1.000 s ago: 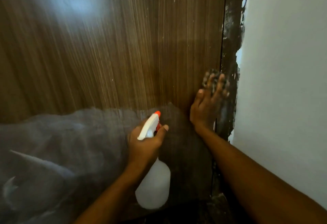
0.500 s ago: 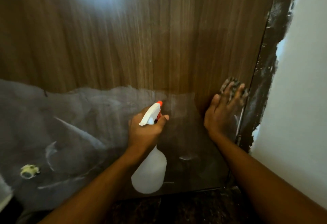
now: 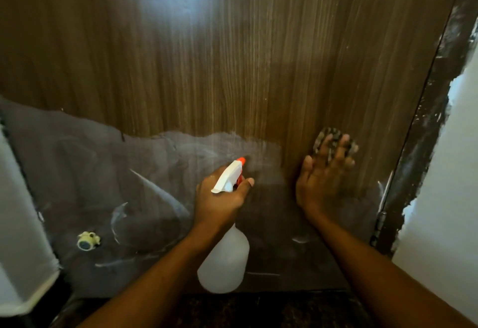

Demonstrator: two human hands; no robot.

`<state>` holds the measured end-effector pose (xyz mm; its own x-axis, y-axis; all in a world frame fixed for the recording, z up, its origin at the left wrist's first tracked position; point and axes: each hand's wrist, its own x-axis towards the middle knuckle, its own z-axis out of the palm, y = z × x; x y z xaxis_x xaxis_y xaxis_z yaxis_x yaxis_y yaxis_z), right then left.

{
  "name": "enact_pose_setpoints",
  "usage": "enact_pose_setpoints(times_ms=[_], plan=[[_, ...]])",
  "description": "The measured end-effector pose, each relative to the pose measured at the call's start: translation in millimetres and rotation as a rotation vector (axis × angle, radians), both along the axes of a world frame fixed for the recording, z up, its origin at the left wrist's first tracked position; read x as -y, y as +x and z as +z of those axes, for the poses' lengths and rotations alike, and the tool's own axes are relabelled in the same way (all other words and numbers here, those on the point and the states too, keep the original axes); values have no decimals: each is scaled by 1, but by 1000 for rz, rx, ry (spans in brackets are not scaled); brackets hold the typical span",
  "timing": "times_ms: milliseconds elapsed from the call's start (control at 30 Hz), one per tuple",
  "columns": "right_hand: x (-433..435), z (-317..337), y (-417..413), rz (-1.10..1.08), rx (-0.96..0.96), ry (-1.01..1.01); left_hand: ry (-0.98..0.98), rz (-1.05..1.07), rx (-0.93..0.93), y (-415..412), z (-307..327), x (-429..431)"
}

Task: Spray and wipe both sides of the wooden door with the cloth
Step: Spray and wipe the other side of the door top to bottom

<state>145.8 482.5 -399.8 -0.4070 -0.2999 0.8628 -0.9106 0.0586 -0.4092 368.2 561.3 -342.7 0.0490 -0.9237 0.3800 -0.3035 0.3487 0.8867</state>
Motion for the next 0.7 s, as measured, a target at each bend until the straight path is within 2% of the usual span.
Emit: enact_pose_setpoints(times_ms=[67, 167, 233, 300, 367, 500, 567, 700], plan=[[10, 16, 26, 43, -162, 5, 6, 11, 30, 9, 2, 0], [12, -2, 43, 146, -482, 47, 4, 29, 79, 24, 6, -1], [5, -28, 39, 187, -539, 102, 55, 80, 99, 31, 5, -5], [-5, -42, 31, 205, -513, 114, 96, 106, 79, 41, -1, -10], [-9, -41, 30, 182, -400, 116, 134, 103, 23, 48, -8, -11], [10, 10, 87, 69, -116, 83, 198, 61, -45, 70, -5, -16], [19, 31, 119, 97, -249, 102, 194, 46, -35, 82, -3, -17], [25, -2, 150, 294, -746, 124, 219, 87, 22, 106, -2, -18]])
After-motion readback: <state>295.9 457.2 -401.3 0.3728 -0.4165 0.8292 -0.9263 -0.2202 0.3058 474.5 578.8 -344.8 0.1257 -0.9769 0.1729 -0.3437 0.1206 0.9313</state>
